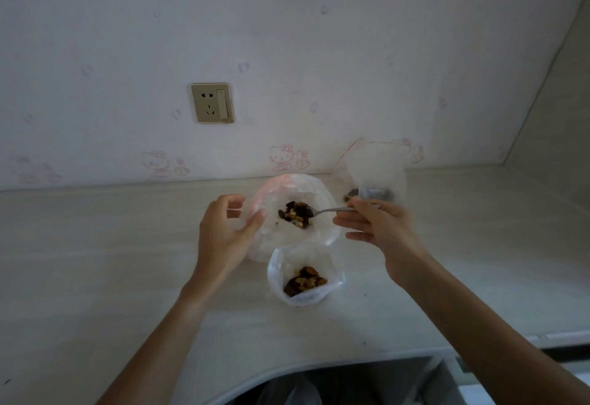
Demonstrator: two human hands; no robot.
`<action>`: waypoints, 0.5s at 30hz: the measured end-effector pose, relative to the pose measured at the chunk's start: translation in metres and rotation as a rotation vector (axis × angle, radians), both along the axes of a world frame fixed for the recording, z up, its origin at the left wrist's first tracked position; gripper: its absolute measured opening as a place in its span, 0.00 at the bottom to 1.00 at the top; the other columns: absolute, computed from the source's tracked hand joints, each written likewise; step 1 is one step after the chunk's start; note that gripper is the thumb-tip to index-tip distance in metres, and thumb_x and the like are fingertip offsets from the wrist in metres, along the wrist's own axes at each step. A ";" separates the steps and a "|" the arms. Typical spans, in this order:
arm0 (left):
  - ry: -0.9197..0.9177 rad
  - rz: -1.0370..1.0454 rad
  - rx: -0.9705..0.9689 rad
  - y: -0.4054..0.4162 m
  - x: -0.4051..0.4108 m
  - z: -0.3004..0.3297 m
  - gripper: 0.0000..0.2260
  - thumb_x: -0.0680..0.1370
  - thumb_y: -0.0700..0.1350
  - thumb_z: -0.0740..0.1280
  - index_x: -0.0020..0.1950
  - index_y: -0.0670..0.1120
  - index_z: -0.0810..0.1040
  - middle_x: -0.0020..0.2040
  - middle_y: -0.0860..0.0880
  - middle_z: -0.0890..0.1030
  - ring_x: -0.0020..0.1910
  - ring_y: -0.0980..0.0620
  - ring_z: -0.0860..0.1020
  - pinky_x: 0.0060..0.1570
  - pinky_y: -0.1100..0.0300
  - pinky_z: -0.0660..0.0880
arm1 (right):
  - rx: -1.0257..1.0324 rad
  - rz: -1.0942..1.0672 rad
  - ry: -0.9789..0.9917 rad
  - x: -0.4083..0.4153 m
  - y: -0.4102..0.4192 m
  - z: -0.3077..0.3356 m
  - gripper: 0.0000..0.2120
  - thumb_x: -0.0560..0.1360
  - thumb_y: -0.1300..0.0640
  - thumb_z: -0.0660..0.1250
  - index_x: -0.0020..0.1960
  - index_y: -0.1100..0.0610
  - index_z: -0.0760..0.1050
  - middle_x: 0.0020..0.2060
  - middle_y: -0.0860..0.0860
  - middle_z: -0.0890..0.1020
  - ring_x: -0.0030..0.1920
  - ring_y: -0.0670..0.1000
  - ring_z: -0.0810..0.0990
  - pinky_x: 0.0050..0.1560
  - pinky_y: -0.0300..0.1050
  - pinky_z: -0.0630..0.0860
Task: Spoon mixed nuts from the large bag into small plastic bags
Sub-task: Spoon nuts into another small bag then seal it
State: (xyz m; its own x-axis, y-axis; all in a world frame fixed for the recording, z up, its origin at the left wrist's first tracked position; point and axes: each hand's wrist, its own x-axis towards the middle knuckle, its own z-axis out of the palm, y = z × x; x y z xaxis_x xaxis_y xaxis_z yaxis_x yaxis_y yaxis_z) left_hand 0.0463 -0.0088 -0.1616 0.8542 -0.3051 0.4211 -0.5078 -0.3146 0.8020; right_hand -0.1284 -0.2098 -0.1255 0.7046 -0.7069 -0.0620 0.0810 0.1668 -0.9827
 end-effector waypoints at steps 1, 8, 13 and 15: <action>-0.027 0.034 -0.008 0.005 -0.004 -0.001 0.21 0.73 0.55 0.79 0.61 0.50 0.78 0.56 0.54 0.79 0.51 0.60 0.79 0.49 0.70 0.72 | -0.003 0.013 -0.010 -0.005 0.001 0.004 0.11 0.82 0.57 0.68 0.55 0.64 0.82 0.45 0.58 0.88 0.49 0.56 0.89 0.49 0.51 0.84; 0.093 -0.058 0.197 0.028 -0.049 0.003 0.15 0.74 0.65 0.70 0.42 0.54 0.80 0.35 0.55 0.82 0.37 0.63 0.80 0.35 0.68 0.70 | -0.001 0.105 -0.050 -0.042 0.013 0.017 0.13 0.83 0.56 0.65 0.54 0.67 0.81 0.45 0.62 0.88 0.47 0.60 0.89 0.44 0.49 0.86; 0.203 -0.149 0.344 0.037 -0.072 0.001 0.20 0.75 0.71 0.65 0.44 0.56 0.82 0.34 0.55 0.84 0.34 0.61 0.81 0.38 0.61 0.74 | -0.018 0.145 -0.018 -0.055 0.025 0.012 0.12 0.83 0.59 0.65 0.50 0.67 0.81 0.43 0.65 0.87 0.44 0.62 0.88 0.43 0.51 0.87; 0.218 -0.180 0.351 0.036 -0.077 0.003 0.17 0.77 0.66 0.67 0.42 0.54 0.83 0.35 0.55 0.85 0.33 0.59 0.82 0.40 0.57 0.78 | -0.127 0.155 -0.002 -0.056 0.032 0.008 0.11 0.83 0.59 0.65 0.50 0.65 0.81 0.42 0.62 0.87 0.44 0.60 0.89 0.43 0.50 0.87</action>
